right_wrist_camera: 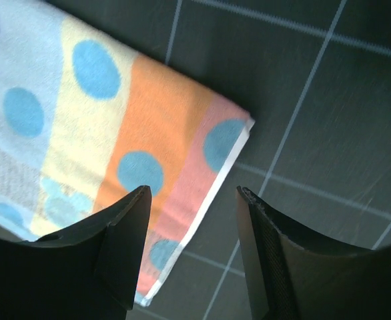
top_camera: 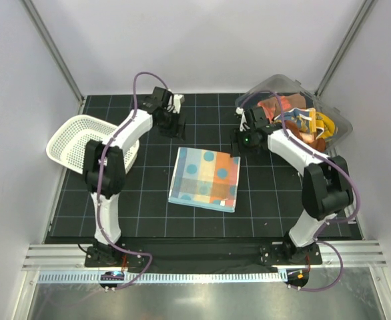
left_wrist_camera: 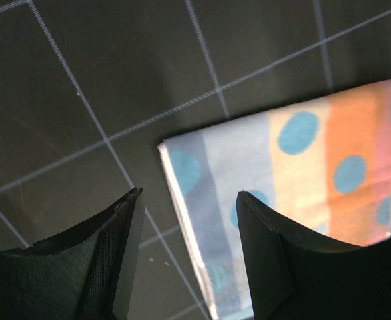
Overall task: Fold and stack the towels
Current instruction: Fold the towel
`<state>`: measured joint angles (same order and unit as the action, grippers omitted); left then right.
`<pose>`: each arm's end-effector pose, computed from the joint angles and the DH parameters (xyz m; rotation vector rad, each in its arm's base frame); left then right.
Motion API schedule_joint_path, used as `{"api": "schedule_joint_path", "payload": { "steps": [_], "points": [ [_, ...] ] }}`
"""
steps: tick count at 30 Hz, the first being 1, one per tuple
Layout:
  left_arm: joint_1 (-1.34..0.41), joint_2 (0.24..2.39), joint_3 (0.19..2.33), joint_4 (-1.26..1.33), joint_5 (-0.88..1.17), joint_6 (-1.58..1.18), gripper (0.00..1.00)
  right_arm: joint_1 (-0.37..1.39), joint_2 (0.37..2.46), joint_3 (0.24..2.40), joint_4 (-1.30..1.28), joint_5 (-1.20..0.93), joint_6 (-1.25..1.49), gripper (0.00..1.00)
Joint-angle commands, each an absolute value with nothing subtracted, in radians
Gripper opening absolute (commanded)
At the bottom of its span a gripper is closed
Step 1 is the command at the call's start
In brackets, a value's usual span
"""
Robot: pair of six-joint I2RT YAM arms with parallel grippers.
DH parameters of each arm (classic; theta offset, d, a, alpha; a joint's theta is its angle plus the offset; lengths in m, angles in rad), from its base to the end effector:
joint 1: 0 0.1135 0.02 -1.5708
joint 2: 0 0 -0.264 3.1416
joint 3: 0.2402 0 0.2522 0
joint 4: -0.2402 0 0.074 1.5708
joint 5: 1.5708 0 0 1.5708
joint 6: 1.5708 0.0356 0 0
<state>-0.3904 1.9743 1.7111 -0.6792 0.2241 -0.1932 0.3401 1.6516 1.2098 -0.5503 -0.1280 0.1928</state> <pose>0.4036 -0.1746 0.2626 0.3445 2.5337 -0.5143 0.3267 0.1204 0.2346 -0.2401 2.5820 0.3635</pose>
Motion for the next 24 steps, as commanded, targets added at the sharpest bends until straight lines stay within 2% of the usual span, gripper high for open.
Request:
{"api": "schedule_joint_path", "payload": {
  "steps": [1, 2, 3, 4, 15, 22, 24],
  "points": [
    [-0.364, 2.075, 1.836, -0.783, 0.333, -0.035, 0.61, 0.313, 1.722, 1.326, -0.586, -0.170, 0.006, 0.59],
    [-0.364, 2.130, 1.862, -0.799, 0.333, -0.019, 0.60, 0.307, 1.762, 1.342, -0.594, -0.166, -0.032, 0.57],
    [-0.365, 2.153, 1.880, -0.810, 0.330, -0.005, 0.59, 0.304, 1.785, 1.354, -0.598, -0.157, -0.044, 0.47],
    [-0.364, 2.181, 1.917, -0.830, 0.330, 0.023, 0.58, 0.299, 1.804, 1.382, -0.620, -0.152, -0.057, 0.43],
    [-0.359, 2.341, 1.997, -0.873, 0.293, 0.107, 0.52, 0.241, 1.922, 1.416, -0.617, -0.245, -0.118, 0.44],
    [-0.357, 2.348, 1.971, -0.859, 0.296, 0.109, 0.41, 0.239, 1.943, 1.396, -0.563, -0.304, -0.107, 0.46],
    [-0.357, 2.350, 1.977, -0.859, 0.290, 0.107, 0.37, 0.241, 1.957, 1.396, -0.555, -0.295, -0.104, 0.44]
  ]
}}
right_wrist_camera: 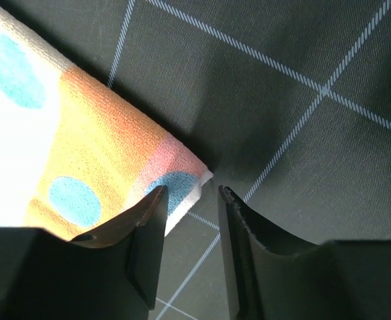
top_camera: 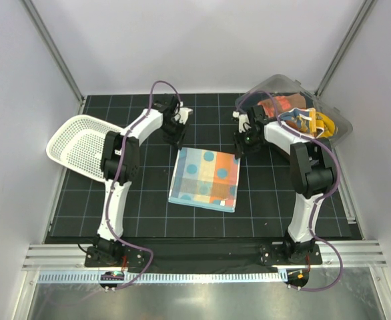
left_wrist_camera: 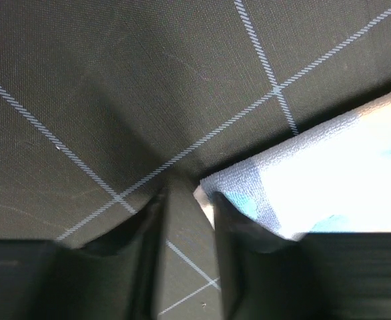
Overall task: Fold and stack the towels
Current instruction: Fold the towel
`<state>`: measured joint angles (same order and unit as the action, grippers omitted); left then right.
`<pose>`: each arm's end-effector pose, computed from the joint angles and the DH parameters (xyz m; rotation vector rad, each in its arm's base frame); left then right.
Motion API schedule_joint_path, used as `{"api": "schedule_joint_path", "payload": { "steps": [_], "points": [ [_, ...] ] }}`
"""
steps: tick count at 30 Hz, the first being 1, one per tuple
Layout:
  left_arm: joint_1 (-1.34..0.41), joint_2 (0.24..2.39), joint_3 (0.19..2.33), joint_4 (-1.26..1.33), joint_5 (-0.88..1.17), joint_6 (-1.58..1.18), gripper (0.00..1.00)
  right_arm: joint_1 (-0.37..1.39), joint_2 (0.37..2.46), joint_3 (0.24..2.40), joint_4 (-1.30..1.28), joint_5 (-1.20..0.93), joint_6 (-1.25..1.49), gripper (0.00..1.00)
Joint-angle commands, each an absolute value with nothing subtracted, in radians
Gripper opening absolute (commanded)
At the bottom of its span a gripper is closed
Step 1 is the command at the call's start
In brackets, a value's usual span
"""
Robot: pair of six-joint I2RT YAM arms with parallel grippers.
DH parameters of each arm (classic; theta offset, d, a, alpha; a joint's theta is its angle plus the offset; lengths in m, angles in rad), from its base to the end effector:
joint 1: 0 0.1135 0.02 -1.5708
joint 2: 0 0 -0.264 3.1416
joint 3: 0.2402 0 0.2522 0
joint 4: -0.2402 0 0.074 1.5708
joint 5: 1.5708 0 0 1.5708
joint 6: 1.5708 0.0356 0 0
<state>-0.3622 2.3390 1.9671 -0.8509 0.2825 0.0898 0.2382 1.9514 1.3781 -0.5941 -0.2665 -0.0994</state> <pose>0.4550 -0.1830 0.1685 0.6956 2.7130 -0.4613 0.3855 0.1032 0.1765 -0.5325 2.6791 0.4038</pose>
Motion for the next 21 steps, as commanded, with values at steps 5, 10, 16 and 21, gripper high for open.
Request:
{"api": "schedule_joint_path", "payload": {
  "steps": [5, 10, 16, 21],
  "points": [
    [-0.356, 2.355, 1.990, -0.850, 0.276, 0.092, 0.09, 0.239, 1.968, 1.384, -0.505, -0.278, -0.089, 0.33],
    [-0.356, 2.364, 2.025, -0.865, 0.308, 0.069, 0.00, 0.239, 1.976, 1.390, -0.489, -0.265, -0.078, 0.27],
    [-0.356, 2.378, 2.022, -0.873, 0.281, 0.066, 0.00, 0.238, 1.990, 1.368, -0.482, -0.262, -0.061, 0.31],
    [-0.357, 2.376, 2.017, -0.865, 0.256, 0.055, 0.00, 0.238, 1.991, 1.348, -0.466, -0.264, -0.052, 0.29]
  ]
}}
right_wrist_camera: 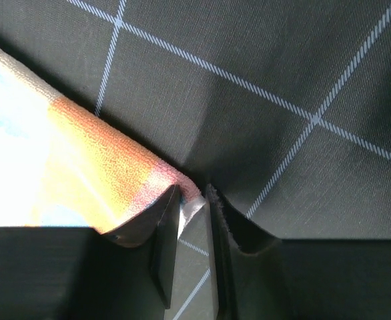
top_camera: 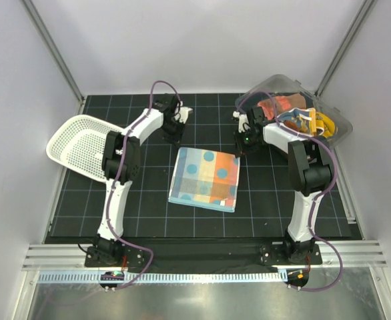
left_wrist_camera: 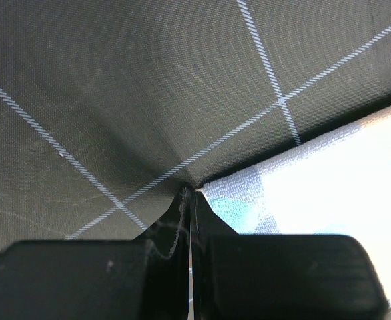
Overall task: Fold and stack the towels
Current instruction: Fold the towel
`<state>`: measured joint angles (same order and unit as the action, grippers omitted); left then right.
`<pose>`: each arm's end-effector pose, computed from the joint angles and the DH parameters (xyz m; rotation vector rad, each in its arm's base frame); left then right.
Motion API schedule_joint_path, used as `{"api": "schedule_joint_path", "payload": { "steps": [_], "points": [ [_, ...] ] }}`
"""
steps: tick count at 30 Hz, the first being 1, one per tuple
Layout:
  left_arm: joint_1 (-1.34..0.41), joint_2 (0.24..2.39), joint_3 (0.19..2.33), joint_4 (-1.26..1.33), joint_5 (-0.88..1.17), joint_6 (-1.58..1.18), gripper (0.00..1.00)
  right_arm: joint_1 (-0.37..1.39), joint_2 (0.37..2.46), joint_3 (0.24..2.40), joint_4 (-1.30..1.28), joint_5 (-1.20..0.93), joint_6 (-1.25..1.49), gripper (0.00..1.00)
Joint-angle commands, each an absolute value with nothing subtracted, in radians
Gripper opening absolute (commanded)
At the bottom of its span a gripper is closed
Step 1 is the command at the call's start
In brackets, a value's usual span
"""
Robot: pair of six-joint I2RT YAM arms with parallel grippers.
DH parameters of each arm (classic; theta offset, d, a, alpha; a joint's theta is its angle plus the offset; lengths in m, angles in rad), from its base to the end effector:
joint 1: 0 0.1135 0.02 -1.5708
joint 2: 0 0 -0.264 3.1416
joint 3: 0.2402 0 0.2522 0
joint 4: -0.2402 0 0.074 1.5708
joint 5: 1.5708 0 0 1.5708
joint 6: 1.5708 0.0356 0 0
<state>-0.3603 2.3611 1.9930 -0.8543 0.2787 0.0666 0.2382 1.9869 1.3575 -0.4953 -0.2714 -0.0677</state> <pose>0.4595 -0.1836 0.1654 0.6613 2.7241 -0.4610 0.3930 0.1053 0.1616 -0.4923 2.6466 0.4180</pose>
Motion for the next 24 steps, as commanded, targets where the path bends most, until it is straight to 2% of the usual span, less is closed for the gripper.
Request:
{"api": "schedule_joint_path", "payload": {
  "steps": [1, 2, 3, 4, 14, 22, 23, 24],
  "points": [
    [-0.357, 2.376, 2.019, -0.864, 0.256, 0.049, 0.00, 0.238, 1.991, 1.351, -0.468, -0.264, -0.052, 0.24],
    [-0.357, 2.375, 2.019, -0.862, 0.256, 0.045, 0.00, 0.238, 1.990, 1.353, -0.468, -0.261, -0.051, 0.19],
    [-0.357, 2.372, 2.020, -0.859, 0.258, 0.040, 0.00, 0.238, 1.983, 1.354, -0.471, -0.253, -0.048, 0.06],
    [-0.356, 2.368, 2.022, -0.858, 0.261, 0.023, 0.00, 0.238, 1.974, 1.356, -0.469, -0.252, -0.046, 0.01],
    [-0.357, 2.201, 1.971, -0.833, 0.207, -0.112, 0.00, 0.285, 1.694, 1.252, -0.446, -0.161, 0.035, 0.01],
    [-0.360, 2.011, 1.704, -0.714, 0.219, -0.170, 0.00, 0.380, 1.552, 1.125, -0.471, -0.075, 0.092, 0.01],
    [-0.359, 2.006, 1.691, -0.703, 0.248, -0.172, 0.02, 0.382, 1.552, 1.120, -0.469, -0.080, 0.101, 0.01],
    [-0.360, 2.014, 1.693, -0.695, 0.267, -0.167, 0.16, 0.382, 1.555, 1.115, -0.466, -0.083, 0.104, 0.01]
  ]
}}
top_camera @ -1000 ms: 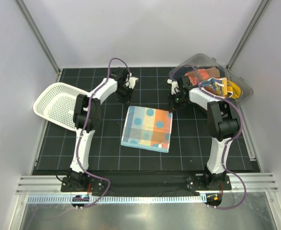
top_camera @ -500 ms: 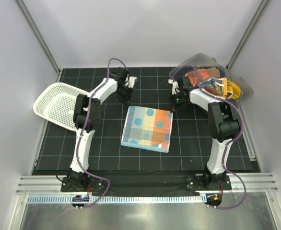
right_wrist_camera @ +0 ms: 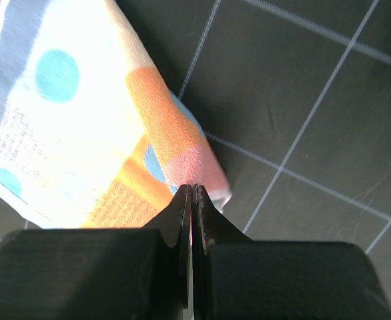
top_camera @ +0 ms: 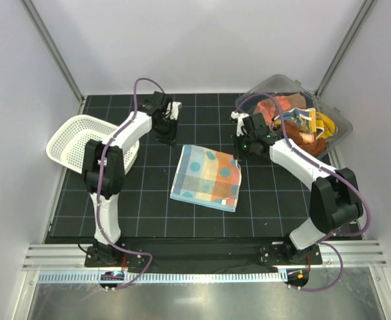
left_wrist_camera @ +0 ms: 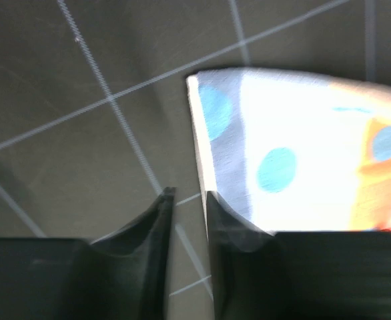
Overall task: Fold and stack the towels
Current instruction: Fold the towel
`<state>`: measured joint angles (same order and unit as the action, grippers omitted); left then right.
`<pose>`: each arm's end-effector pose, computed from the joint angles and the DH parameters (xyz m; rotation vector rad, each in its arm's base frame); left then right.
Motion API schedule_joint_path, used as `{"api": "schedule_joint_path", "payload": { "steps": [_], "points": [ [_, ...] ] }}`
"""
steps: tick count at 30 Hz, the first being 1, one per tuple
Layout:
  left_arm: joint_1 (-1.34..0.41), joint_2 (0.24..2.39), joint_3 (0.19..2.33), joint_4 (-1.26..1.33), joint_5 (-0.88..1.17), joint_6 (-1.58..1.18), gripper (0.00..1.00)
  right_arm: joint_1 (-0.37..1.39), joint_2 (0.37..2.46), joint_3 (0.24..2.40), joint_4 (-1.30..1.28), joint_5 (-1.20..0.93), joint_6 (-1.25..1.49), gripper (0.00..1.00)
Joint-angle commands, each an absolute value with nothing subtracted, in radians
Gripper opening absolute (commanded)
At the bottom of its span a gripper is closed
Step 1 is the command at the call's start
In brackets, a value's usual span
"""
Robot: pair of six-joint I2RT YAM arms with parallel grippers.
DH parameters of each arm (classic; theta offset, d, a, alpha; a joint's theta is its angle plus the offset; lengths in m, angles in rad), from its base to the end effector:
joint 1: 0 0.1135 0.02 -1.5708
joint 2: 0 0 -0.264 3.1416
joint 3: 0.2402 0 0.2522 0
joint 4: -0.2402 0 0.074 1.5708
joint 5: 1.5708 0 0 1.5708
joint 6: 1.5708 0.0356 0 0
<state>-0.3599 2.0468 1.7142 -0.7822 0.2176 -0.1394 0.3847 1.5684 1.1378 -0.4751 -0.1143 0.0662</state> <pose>0.4091 -0.1622 0.2272 0.3677 2.6951 -0.4437 0.3085 0.1293 0.2437 -0.4448 2.4585 0.3322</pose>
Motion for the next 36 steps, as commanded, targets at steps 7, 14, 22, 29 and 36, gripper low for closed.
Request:
{"api": "schedule_joint_path", "payload": {
  "steps": [7, 14, 22, 29, 36],
  "points": [
    [-0.365, 2.190, 1.825, -0.703, 0.275, -0.153, 0.39, 0.382, 1.592, 1.134, -0.469, -0.057, 0.095, 0.01],
    [-0.367, 2.282, 1.870, -0.643, 0.282, -0.149, 0.44, 0.382, 1.612, 1.128, -0.460, -0.049, 0.087, 0.01],
    [-0.367, 2.312, 1.882, -0.623, 0.322, -0.130, 0.44, 0.382, 1.618, 1.123, -0.469, -0.031, 0.083, 0.01],
    [-0.368, 2.322, 1.870, -0.630, 0.396, -0.132, 0.39, 0.382, 1.632, 1.126, -0.471, -0.029, 0.084, 0.01],
    [-0.368, 2.329, 1.871, -0.626, 0.420, -0.138, 0.38, 0.382, 1.646, 1.134, -0.477, -0.026, 0.083, 0.01]
  ]
}}
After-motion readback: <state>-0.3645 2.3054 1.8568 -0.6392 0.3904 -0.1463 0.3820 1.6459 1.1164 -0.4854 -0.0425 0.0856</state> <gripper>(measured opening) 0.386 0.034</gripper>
